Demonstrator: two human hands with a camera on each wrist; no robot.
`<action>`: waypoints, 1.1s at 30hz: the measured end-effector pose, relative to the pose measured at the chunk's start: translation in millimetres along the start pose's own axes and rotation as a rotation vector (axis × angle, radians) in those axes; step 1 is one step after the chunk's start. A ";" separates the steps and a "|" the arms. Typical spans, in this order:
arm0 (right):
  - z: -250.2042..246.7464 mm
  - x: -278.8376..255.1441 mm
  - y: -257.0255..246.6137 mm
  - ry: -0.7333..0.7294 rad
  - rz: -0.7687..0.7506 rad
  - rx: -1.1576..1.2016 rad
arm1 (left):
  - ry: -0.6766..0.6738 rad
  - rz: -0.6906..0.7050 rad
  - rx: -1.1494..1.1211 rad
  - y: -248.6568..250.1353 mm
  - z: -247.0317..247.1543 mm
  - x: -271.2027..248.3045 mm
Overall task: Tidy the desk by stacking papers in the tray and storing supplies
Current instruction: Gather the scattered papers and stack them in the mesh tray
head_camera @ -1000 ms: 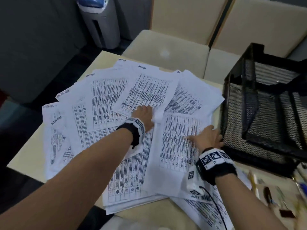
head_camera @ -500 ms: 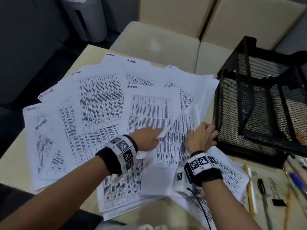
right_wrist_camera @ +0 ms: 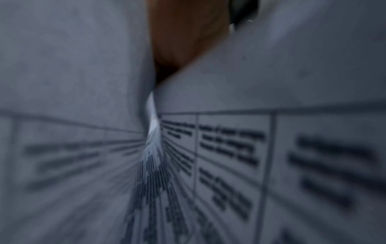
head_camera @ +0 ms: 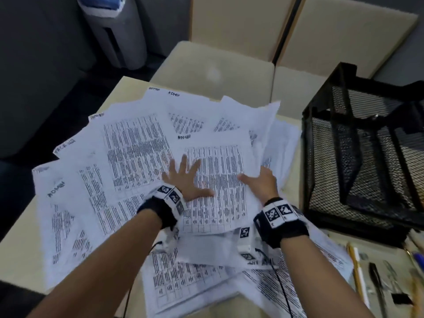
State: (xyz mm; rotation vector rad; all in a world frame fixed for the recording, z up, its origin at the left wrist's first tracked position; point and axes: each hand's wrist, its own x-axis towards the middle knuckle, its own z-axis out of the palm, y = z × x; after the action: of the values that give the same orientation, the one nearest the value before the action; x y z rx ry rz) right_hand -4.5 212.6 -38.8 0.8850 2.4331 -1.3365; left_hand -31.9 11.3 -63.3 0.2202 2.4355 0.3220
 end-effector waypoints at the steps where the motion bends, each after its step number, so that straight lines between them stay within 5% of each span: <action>1: 3.9 -0.8 -1.0 0.021 -0.022 -0.055 | 0.026 0.014 0.005 0.7 6.0 2.1; 7: -43.8 -13.4 -11.2 0.424 -0.184 -0.064 | 0.168 -0.096 -0.026 -19.1 27.1 -2.9; 11: -90.4 -36.4 -37.7 0.466 -0.424 0.366 | 0.050 -0.071 -0.152 -14.6 -7.7 -14.9; 15: -114.2 -61.1 -63.0 0.383 -0.579 0.641 | 0.465 0.167 -0.770 9.3 -95.9 -47.4; 17: -116.0 -71.9 -70.8 0.341 -0.648 0.701 | 0.695 0.411 -0.934 24.8 -136.6 -68.6; 19: -111.5 -78.1 -74.0 0.281 -0.691 0.734 | 0.775 0.639 -1.003 34.1 -158.5 -79.9; 22: -96.5 -82.5 -63.9 0.161 -0.717 0.726 | 0.777 0.730 -1.099 29.1 -153.3 -78.1; 29: -69.2 -74.3 -33.4 0.031 -0.619 0.689 | 0.672 0.506 -1.188 9.5 -95.1 -68.5; 33: -44.9 -59.1 -27.7 -0.062 -0.517 0.547 | 0.503 0.393 -1.108 5.9 -69.6 -59.4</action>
State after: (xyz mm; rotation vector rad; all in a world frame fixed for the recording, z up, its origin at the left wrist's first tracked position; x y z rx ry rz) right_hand 29.4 215.0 32.7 0.2866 2.3674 -2.2394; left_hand -30.3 -9.3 26.1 0.1156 2.2478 1.9911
